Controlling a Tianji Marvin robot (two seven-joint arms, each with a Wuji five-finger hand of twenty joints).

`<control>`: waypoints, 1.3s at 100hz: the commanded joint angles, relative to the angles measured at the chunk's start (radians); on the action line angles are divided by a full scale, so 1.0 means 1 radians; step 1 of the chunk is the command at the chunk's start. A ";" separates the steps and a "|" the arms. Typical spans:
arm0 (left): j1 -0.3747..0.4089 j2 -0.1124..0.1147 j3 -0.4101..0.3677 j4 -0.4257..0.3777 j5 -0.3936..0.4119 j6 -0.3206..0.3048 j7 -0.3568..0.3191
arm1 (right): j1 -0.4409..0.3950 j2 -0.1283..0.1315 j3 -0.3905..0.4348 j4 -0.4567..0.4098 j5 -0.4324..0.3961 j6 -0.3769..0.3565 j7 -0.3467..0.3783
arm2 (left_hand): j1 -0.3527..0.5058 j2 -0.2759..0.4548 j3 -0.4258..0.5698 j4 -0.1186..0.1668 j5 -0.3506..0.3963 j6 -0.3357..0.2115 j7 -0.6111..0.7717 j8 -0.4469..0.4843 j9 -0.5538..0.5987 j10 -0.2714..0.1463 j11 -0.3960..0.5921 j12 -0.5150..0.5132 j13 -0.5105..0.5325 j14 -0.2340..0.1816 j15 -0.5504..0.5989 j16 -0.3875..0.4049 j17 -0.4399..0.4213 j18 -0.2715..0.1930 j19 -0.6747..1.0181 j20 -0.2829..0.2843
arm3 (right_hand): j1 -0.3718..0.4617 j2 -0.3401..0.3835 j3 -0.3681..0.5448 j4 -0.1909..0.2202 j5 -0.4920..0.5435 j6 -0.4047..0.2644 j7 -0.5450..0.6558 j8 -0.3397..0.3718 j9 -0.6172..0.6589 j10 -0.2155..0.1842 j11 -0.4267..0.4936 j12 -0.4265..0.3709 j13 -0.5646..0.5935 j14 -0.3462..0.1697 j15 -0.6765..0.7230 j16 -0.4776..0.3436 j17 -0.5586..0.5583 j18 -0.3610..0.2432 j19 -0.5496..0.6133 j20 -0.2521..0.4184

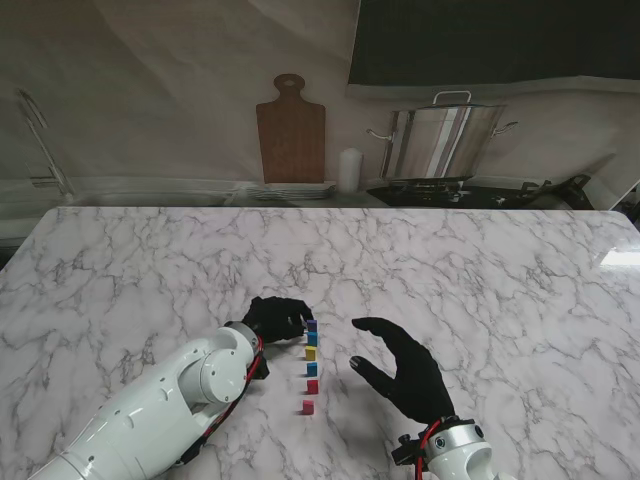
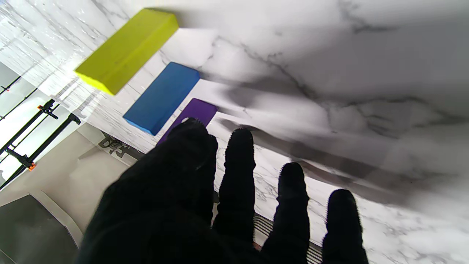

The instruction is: Arrange dominoes in a row

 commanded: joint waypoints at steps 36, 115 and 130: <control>0.036 0.028 -0.041 -0.038 0.049 0.001 -0.057 | -0.006 -0.001 0.000 -0.004 -0.001 0.003 0.000 | -0.040 0.005 0.055 0.024 -0.008 0.001 -0.050 -0.002 -0.115 0.021 0.032 -0.113 -0.043 0.072 -0.069 -0.054 -0.016 0.013 -0.079 0.024 | -0.016 -0.020 0.019 0.007 0.003 -0.009 0.009 -0.001 0.000 -0.007 0.017 0.005 0.023 0.000 0.015 0.011 -0.002 0.002 0.019 0.011; 0.519 0.074 -0.452 -0.507 0.222 -0.063 -0.073 | -0.004 0.001 -0.008 0.002 -0.029 0.006 -0.010 | -0.098 0.420 -0.462 0.085 -0.311 0.214 -0.502 -0.153 -0.541 0.138 -0.289 -0.318 -0.220 0.080 -0.474 -0.349 -0.023 0.011 -0.650 -0.090 | -0.016 -0.009 0.002 0.009 -0.011 -0.018 -0.013 -0.010 -0.015 -0.020 0.003 0.000 -0.057 -0.031 -0.028 -0.007 -0.083 -0.006 -0.115 -0.042; 0.608 0.069 -0.496 -0.566 0.210 -0.115 -0.038 | 0.005 0.004 -0.013 0.014 -0.041 0.000 -0.004 | -0.132 0.450 -0.467 0.086 -0.380 0.205 -0.530 -0.143 -0.608 0.140 -0.350 -0.332 -0.260 0.067 -0.537 -0.385 -0.006 0.016 -0.720 -0.228 | -0.005 -0.006 -0.006 0.011 -0.021 -0.030 -0.045 -0.032 -0.033 -0.047 -0.025 -0.030 -0.121 -0.085 -0.076 -0.052 -0.107 -0.065 -0.238 -0.106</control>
